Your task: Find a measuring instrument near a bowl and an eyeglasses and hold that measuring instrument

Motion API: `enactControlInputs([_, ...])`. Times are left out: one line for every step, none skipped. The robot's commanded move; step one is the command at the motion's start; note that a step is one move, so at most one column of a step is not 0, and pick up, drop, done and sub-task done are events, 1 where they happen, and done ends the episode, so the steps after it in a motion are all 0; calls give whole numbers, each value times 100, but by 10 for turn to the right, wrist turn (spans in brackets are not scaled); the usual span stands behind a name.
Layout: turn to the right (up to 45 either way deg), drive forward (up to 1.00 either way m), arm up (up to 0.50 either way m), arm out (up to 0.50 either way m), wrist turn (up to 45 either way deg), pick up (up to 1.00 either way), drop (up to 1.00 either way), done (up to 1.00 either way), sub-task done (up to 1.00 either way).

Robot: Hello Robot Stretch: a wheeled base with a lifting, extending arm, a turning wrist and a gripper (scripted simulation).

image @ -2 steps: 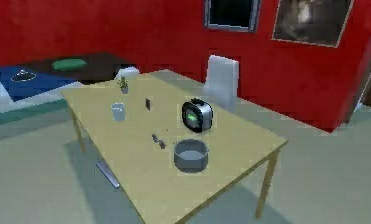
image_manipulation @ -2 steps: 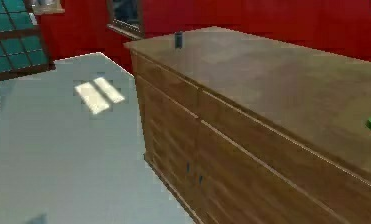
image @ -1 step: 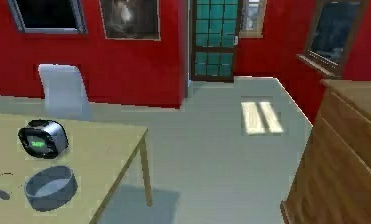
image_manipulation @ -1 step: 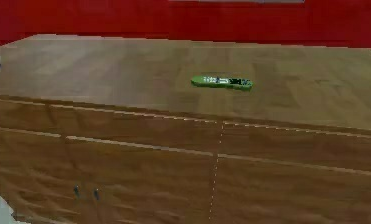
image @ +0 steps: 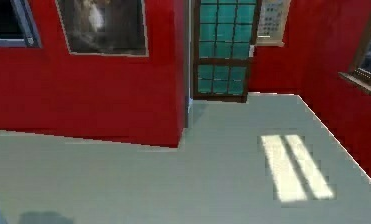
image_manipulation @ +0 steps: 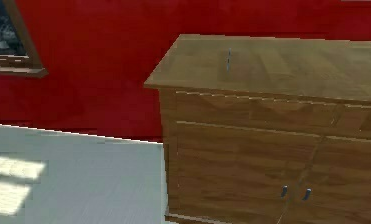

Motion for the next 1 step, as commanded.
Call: enactControlInputs([30,0,0,0,0,0,0,0,0])
